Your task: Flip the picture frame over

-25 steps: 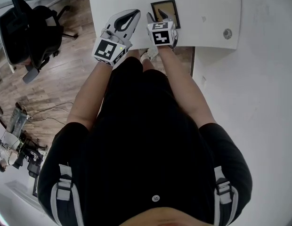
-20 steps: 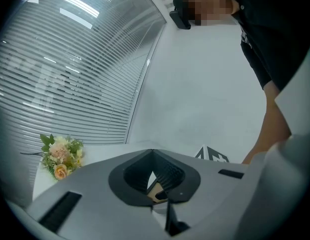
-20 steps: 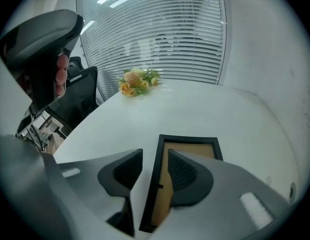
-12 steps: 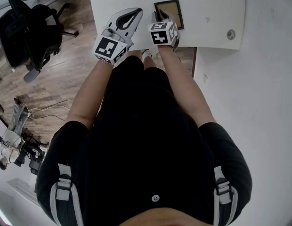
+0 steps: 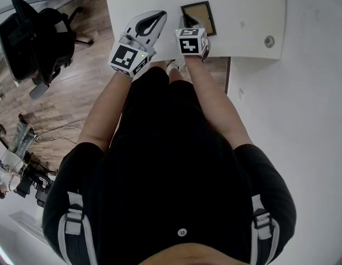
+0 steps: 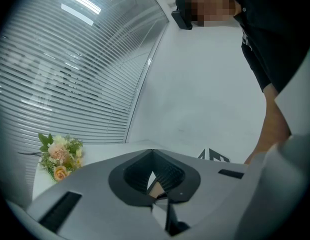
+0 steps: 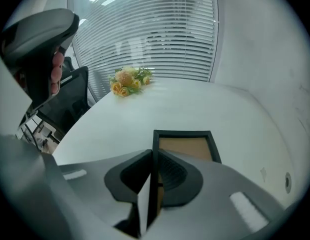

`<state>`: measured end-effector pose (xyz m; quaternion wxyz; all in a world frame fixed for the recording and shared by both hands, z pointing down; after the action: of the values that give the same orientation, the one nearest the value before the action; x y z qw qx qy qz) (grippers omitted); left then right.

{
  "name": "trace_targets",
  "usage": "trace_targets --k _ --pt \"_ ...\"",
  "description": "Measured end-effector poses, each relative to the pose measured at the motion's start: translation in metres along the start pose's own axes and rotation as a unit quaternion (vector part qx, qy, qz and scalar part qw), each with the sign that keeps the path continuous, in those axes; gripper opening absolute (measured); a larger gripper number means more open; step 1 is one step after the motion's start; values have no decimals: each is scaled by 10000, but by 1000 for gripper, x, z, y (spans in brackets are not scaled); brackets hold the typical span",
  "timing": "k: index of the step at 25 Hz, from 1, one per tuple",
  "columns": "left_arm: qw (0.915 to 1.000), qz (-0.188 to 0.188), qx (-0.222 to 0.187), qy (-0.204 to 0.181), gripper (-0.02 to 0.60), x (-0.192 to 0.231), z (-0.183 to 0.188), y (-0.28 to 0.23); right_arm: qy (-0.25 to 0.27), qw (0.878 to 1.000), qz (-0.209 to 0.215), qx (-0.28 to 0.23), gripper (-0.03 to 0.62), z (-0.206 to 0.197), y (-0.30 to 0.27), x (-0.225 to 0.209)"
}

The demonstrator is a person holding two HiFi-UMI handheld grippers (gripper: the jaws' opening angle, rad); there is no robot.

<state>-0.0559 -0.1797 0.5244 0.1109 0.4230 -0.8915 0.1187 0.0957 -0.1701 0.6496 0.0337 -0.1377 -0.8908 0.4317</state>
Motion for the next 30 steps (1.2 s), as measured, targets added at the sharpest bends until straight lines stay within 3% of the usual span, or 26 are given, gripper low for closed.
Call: trace_targets --k 17,25,30 --pt "9994 -19 -214 -258 3 -36 30 5 -277 9975 100 -645 51 32 51 -21" --pt "9987 96 -328 -370 3 -45 43 13 -463 9941 622 -765 51 42 74 -20" --pt "9982 176 -441 -380 3 -51 52 18 -882 9876 938 -901 51 48 90 -20"
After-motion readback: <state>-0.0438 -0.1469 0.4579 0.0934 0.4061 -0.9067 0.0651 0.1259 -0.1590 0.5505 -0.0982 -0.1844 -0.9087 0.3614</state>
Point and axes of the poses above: the fingertips, and each gripper's own axes: y backward along the fingers, x to its left, z out of its top, the point moved 8 cm from there along y, backward along the fingers, and after that the axes turned 5 degrees about -x, right-handed, at the moved point
